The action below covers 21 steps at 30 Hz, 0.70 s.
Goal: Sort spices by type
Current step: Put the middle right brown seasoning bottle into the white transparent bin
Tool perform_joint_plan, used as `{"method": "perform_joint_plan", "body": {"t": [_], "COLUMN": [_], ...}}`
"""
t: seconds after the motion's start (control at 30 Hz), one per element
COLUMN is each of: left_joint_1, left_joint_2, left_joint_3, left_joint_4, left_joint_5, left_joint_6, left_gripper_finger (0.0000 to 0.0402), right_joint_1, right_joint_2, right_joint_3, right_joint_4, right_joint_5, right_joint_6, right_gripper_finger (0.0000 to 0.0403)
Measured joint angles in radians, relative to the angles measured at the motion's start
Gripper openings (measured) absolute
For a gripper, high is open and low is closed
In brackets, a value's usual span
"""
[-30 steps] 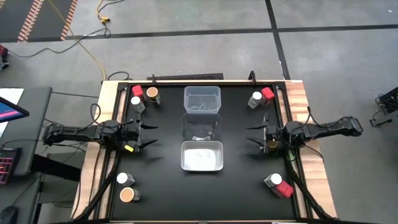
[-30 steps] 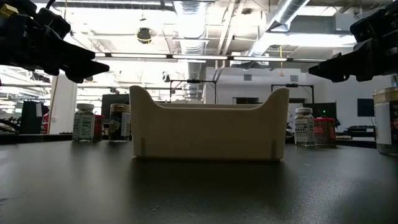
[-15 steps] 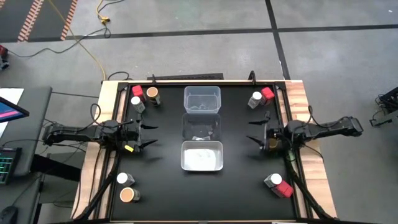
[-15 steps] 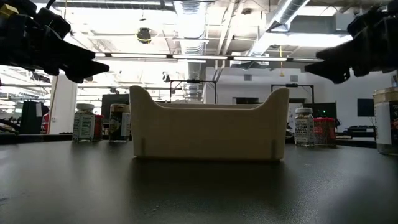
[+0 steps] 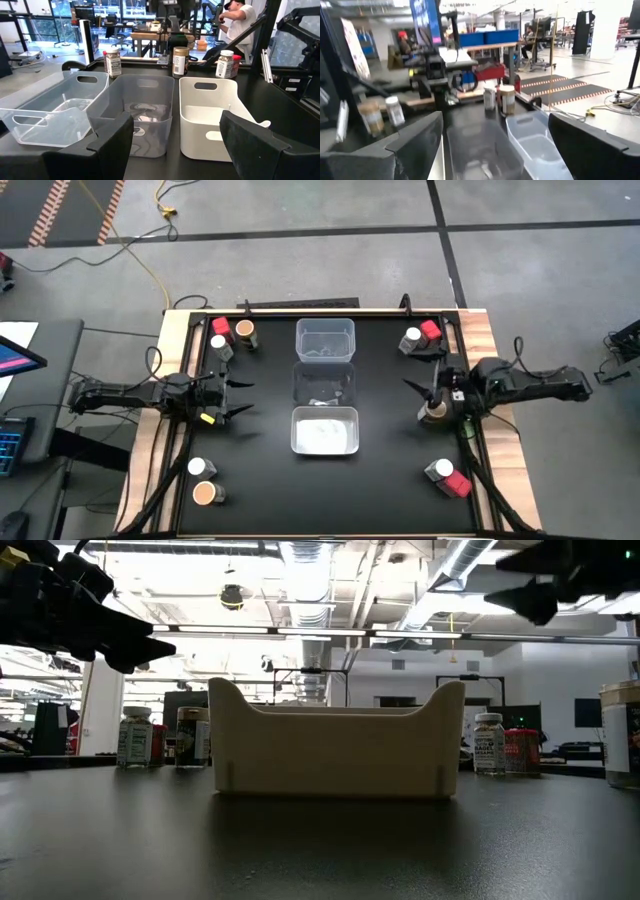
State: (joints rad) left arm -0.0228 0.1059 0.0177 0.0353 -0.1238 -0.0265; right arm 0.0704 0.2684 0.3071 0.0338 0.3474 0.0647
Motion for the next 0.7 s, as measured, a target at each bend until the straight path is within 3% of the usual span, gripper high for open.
{"method": "perform_joint_plan", "body": {"t": [0.1, 0.4, 0.53, 0.7], "left_joint_1": [0.000, 0.000, 0.000, 0.000], "left_joint_2": [0.000, 0.000, 0.000, 0.000], "left_joint_3": [0.000, 0.000, 0.000, 0.000], "left_joint_4": [0.000, 0.000, 0.000, 0.000], "left_joint_5": [0.000, 0.000, 0.000, 0.000], "left_joint_6": [0.000, 0.000, 0.000, 0.000], "left_gripper_finger": [0.0285, 0.0285, 0.0285, 0.0285], "right_joint_1": [0.000, 0.000, -0.004, -0.046], "right_joint_2": [0.000, 0.000, 0.012, 0.059], "right_joint_3": [0.022, 0.023, 0.023, 0.023], "right_joint_4": [0.009, 0.033, 0.031, 0.044], "right_joint_5": [0.000, -0.003, 0.000, 0.091], "right_joint_6": [0.047, 0.391, 0.395, 0.339], "right_gripper_finger": [0.0387, 0.0392, 0.0392, 0.0388]}}
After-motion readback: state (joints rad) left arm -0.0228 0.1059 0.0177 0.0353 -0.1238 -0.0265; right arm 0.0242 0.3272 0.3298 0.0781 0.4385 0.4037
